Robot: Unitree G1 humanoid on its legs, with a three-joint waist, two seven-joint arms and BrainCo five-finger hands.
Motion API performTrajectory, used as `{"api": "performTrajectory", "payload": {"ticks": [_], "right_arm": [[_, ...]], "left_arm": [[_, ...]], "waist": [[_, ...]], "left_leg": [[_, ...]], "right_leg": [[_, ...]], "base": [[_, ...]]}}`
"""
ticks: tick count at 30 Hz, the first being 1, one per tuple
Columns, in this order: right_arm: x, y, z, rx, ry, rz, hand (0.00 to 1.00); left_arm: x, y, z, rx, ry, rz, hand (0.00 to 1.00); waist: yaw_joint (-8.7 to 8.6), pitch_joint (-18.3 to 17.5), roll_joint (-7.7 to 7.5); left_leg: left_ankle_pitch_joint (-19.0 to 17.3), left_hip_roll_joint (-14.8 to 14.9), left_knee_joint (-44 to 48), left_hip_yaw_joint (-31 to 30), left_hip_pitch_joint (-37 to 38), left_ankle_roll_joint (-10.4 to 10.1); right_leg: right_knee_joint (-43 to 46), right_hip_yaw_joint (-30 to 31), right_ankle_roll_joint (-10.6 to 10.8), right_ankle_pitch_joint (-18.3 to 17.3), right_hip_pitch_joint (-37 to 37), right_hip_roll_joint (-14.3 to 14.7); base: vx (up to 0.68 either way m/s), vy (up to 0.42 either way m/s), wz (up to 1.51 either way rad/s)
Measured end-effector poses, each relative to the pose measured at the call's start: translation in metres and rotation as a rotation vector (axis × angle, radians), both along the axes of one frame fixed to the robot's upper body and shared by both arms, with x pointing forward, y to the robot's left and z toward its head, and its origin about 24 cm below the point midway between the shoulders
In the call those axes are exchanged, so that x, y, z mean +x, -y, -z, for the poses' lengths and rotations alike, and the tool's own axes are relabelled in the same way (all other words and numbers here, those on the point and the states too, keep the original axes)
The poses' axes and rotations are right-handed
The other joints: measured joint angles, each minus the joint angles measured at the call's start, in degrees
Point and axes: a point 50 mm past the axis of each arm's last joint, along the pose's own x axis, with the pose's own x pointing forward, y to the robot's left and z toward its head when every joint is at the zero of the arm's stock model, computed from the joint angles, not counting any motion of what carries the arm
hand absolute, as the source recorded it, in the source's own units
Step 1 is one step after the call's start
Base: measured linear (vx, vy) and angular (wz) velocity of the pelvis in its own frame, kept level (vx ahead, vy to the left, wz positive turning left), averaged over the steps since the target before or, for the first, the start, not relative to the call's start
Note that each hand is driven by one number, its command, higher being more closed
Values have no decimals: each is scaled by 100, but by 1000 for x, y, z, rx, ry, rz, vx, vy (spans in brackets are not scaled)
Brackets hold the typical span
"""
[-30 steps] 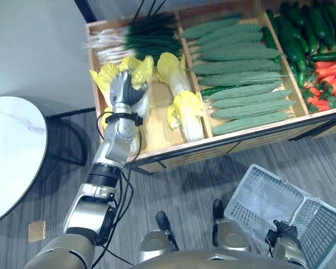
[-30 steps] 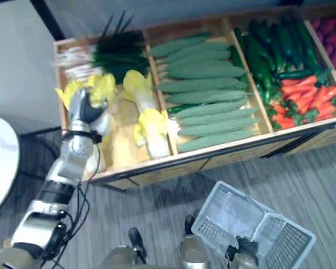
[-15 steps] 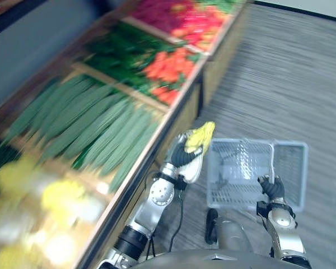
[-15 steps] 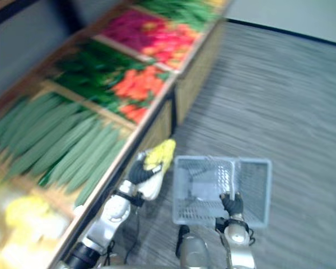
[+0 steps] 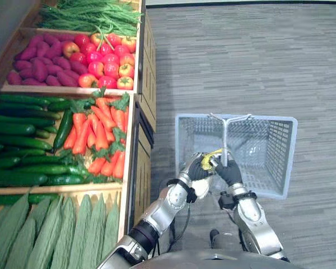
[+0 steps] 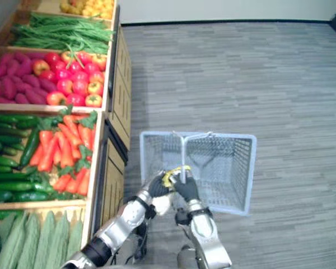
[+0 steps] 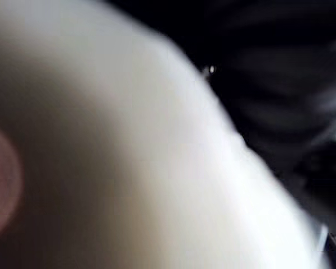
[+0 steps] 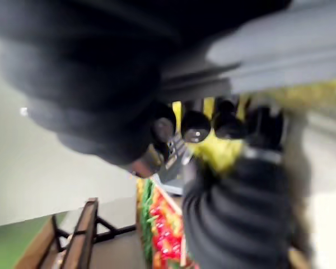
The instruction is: Pick vegetable in the basket
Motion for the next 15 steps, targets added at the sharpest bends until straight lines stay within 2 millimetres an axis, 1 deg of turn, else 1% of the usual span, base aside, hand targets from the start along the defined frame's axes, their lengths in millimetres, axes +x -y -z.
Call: {"api": "performTrajectory", "payload": {"ticks": [1,2,3,4,5,6,7,8,9,10,11,12,13,14,15], "right_arm": [[-3,-3,3,51,-31,-34,100],[-5,-3,5,68,-45,-43,100],[-6,0,9,83,-65,-68,100],[-6,3,10,96,-75,-89,100],[-8,6,12,116,-92,-113,100],[-9,7,12,140,-102,-136,100],[-9,8,13,154,-112,-143,100],[-10,10,14,178,-128,-153,100],[-9,11,14,189,-134,-154,100],[-8,13,15,207,-144,-149,100],[-7,14,16,220,-158,-143,100],[-8,14,18,225,-171,-139,100],[-11,14,25,226,-206,-129,100],[-17,16,33,222,-255,-106,100],[-18,22,37,207,-274,-84,100]], "left_arm": [[-1,-4,3,30,0,6,0],[-2,-5,4,43,-1,12,0],[-3,-5,6,56,-4,15,0],[-4,-4,7,61,-5,17,0],[-5,-3,8,79,5,23,0],[-5,-4,8,91,10,23,0],[-4,-4,8,94,13,21,0],[-3,-4,8,101,17,18,0],[-1,-4,7,105,21,18,0],[4,-3,4,118,33,19,0],[10,-3,2,138,54,22,0],[12,-4,0,149,69,17,0],[16,-5,-3,150,92,3,0],[19,-6,-5,144,109,-20,0],[20,-5,-6,143,111,-26,0]], "waist": [[-19,-10,-125],[-24,-37,-182],[-48,-53,-212],[-92,-64,-211],[-147,-83,-148],[-157,-106,-118],[-165,-107,-116],[-177,-97,-94],[-181,-99,-95],[-181,-108,-83],[-208,-107,-66],[-215,-109,-68],[-209,-123,-95],[-183,-88,44],[-209,-83,231]], "left_leg": [[-84,14,-115,49,323,25],[-130,19,-166,83,465,36],[-237,34,-188,113,713,40],[-309,88,-208,101,862,27],[-354,212,-257,89,948,-41],[-358,326,-261,57,941,-51],[-364,380,-259,38,940,-67],[-385,462,-253,-33,938,-117],[-406,504,-245,-66,938,-177],[-503,623,-221,-143,941,-350],[-638,755,-192,-288,950,-574],[-709,817,-164,-377,958,-688],[-869,958,-111,-553,1023,-941],[-983,1167,-142,-723,1148,-1083],[-1002,1325,-115,-820,1125,-1120]], "right_leg": [[927,-459,9,257,-360,-122],[1341,-709,-2,249,-510,-222],[1929,-1151,-249,114,-751,-450],[2099,-1506,-520,-35,-878,-621],[1982,-1860,-740,-164,-1079,-713],[1538,-2078,-872,-238,-1251,-748],[1198,-2139,-892,-240,-1301,-747],[345,-2162,-919,-192,-1327,-740],[-140,-2127,-983,-76,-1321,-739],[-1123,-1918,-1080,340,-1324,-732],[-1889,-1573,-1138,753,-1329,-766],[-2196,-1352,-1125,937,-1331,-805],[-2563,-911,-1059,1120,-1270,-926],[-2266,-1070,-539,1611,-1216,-770],[-1969,-1234,-579,1317,-1232,-667]], "base": [[223,73,-43],[205,3,-20],[215,-32,-7],[310,-60,-3],[296,-96,8],[242,-112,8],[245,-177,16],[198,-184,17],[325,-363,27],[291,-348,39],[303,-381,44],[331,-489,57],[419,-648,58],[408,-661,64],[333,-546,87]]}}
